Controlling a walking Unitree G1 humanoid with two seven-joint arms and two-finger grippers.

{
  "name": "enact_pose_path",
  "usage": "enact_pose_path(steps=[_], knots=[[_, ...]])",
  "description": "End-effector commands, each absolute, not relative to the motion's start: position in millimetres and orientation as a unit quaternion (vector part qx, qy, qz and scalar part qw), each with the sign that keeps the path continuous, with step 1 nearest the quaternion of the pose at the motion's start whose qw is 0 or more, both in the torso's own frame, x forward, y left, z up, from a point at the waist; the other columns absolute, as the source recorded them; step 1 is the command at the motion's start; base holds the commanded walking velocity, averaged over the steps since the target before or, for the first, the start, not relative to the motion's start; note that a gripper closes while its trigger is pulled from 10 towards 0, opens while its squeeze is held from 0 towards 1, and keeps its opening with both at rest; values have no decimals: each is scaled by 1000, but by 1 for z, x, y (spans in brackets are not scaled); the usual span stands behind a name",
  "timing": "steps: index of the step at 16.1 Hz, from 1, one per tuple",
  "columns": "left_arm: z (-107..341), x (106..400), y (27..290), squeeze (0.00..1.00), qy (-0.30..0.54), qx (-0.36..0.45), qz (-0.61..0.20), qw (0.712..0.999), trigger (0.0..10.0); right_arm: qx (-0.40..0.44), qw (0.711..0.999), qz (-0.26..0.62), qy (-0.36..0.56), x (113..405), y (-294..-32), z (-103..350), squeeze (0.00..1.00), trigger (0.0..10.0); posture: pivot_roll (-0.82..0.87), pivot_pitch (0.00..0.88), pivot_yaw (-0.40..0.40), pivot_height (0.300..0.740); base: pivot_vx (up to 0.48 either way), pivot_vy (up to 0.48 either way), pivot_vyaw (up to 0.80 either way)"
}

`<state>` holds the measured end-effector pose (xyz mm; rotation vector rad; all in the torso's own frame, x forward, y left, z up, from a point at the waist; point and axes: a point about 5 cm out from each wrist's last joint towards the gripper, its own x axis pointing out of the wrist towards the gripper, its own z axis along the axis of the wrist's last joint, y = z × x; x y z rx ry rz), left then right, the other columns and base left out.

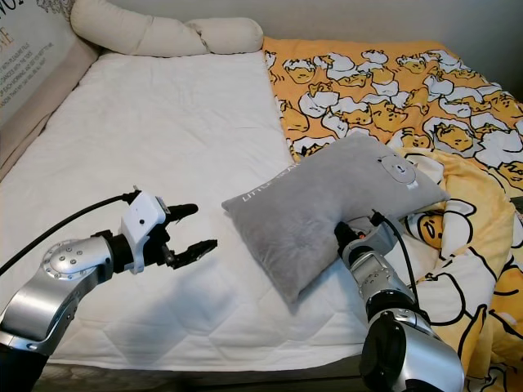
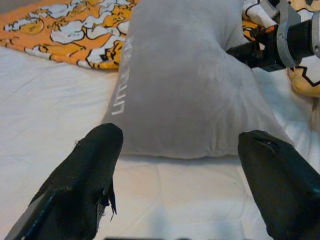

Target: Clean up the room

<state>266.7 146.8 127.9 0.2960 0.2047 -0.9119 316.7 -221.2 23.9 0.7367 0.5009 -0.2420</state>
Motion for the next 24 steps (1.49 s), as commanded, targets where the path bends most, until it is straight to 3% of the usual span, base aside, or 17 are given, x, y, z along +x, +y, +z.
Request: enact_pose_path(steps=[1, 6, 8, 12, 14, 16, 19, 20, 21, 24], knots=[[129, 265, 146, 0, 99, 144, -443, 879, 10000, 345, 897, -113, 252, 319, -218, 25, 0, 0, -19, 0, -5, 740, 0, 0, 0], [129, 263, 148, 0, 99, 137, -437, 883, 10000, 325, 908, -114, 239, 326, -223, 34, 0, 0, -19, 0, -8, 740, 0, 0, 0], [127, 263, 149, 0, 101, 135, -433, 885, 10000, 258, 925, -102, 259, 330, -221, 39, 0, 0, -29, 0, -18, 740, 0, 0, 0], [121, 261, 158, 0, 109, 125, -404, 899, 10000, 238, 943, -81, 218, 354, -210, 68, 0, 0, -49, 0, 1, 740, 0, 0, 0], [125, 272, 172, 0, 92, 130, -323, 933, 10000, 238, 950, -60, 191, 368, -199, 89, 0, 0, -45, 0, 3, 740, 0, 0, 0], [132, 290, 207, 0, 79, 126, -162, 975, 10000, 234, 959, -17, 161, 386, -178, 118, 0, 0, -26, 0, -10, 740, 0, 0, 0], [142, 293, 224, 0, 58, 128, -112, 984, 10000, 235, 961, 46, 139, 398, -150, 144, 0, 0, -9, 0, -21, 740, 0, 0, 0], [149, 296, 235, 0, 42, 136, -71, 987, 10000, 233, 955, 124, 132, 403, -114, 161, 0, 0, 0, 0, -26, 740, 0, 0, 0], [151, 298, 240, 0, 35, 138, -54, 988, 10000, 238, 952, 149, 124, 404, -102, 170, 0, 0, 7, 0, -30, 740, 0, 0, 0], [160, 301, 250, 0, 20, 142, -32, 989, 10000, 294, 931, 202, 71, 412, -94, 212, 0, 0, 15, 0, -30, 740, 0, 0, 0]])
